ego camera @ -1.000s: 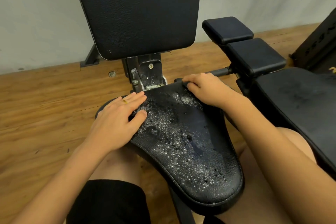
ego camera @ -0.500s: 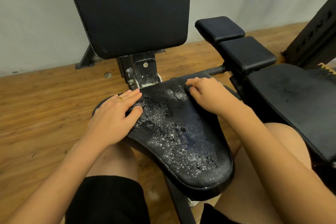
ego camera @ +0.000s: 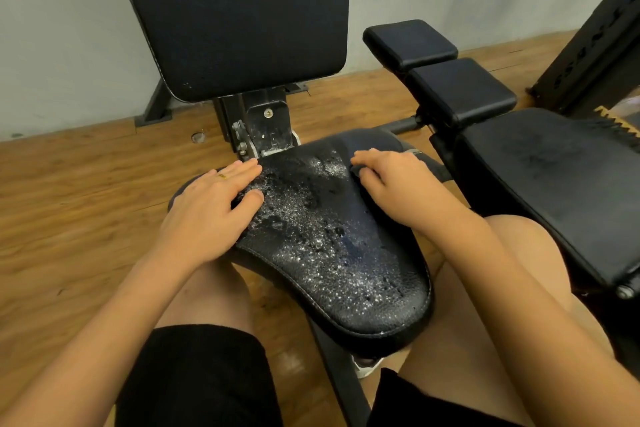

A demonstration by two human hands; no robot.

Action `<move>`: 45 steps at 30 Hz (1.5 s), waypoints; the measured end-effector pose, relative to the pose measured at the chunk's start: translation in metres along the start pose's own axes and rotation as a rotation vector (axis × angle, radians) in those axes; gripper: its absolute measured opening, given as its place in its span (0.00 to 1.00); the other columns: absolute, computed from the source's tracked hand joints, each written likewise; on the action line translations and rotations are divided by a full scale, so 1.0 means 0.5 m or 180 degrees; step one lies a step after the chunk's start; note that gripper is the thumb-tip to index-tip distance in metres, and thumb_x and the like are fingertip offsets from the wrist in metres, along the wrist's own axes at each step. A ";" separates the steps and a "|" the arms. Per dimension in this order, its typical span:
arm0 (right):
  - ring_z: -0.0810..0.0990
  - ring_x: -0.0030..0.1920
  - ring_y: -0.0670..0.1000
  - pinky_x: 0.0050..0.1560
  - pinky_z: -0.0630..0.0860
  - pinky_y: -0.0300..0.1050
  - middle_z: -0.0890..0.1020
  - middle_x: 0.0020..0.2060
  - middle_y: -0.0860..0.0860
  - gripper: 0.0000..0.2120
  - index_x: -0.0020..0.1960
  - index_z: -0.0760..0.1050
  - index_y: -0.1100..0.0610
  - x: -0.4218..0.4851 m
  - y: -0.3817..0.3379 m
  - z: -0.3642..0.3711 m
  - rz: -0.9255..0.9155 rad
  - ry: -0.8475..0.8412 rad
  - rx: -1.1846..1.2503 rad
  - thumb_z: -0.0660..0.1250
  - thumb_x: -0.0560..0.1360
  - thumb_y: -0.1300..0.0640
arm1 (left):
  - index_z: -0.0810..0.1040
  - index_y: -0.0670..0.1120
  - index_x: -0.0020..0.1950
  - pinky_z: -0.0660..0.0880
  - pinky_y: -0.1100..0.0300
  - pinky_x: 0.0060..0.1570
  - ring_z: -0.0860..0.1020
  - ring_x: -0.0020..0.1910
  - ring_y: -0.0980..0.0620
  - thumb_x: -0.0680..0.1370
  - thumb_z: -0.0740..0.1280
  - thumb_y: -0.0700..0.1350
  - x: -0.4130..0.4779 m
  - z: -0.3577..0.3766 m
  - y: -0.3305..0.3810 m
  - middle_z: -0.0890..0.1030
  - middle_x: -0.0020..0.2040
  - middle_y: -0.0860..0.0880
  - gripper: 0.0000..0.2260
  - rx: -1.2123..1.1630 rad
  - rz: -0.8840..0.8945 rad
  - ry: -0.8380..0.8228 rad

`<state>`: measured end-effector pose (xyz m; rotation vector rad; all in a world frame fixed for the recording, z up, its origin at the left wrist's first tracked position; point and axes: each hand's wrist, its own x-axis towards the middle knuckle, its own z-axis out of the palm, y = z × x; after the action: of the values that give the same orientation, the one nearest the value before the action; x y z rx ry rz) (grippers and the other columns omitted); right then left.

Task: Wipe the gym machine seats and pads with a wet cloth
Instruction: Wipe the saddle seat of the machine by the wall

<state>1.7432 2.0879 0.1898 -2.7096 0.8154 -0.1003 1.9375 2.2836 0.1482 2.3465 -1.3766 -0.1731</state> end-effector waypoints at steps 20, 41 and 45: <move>0.70 0.71 0.43 0.69 0.71 0.54 0.77 0.66 0.45 0.18 0.66 0.78 0.51 -0.150 -0.008 -0.008 -0.0563 0.0178 0.0648 0.59 0.79 0.53 | 0.69 0.58 0.75 0.58 0.52 0.77 0.61 0.76 0.61 0.74 0.47 0.65 0.003 0.007 -0.005 0.66 0.76 0.61 0.32 -0.0018 -0.0025 -0.0013; 0.62 0.77 0.52 0.74 0.63 0.51 0.71 0.73 0.52 0.20 0.71 0.72 0.59 -0.349 -0.038 -0.023 -0.2276 0.0052 -0.0346 0.62 0.79 0.61 | 0.69 0.55 0.76 0.59 0.53 0.74 0.62 0.76 0.57 0.81 0.53 0.58 -0.002 -0.008 0.007 0.66 0.76 0.58 0.24 0.0085 0.0075 0.0023; 0.68 0.73 0.53 0.73 0.65 0.49 0.75 0.69 0.52 0.20 0.68 0.76 0.58 -0.322 -0.097 0.000 -0.2117 0.0175 -0.0487 0.58 0.78 0.59 | 0.69 0.55 0.76 0.61 0.51 0.73 0.62 0.76 0.57 0.81 0.54 0.58 -0.006 -0.005 0.000 0.67 0.76 0.58 0.23 0.0089 0.0032 0.0038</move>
<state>1.6343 2.2145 0.2084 -3.0172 -0.1018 -0.2655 1.9368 2.2866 0.1500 2.3592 -1.3936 -0.1375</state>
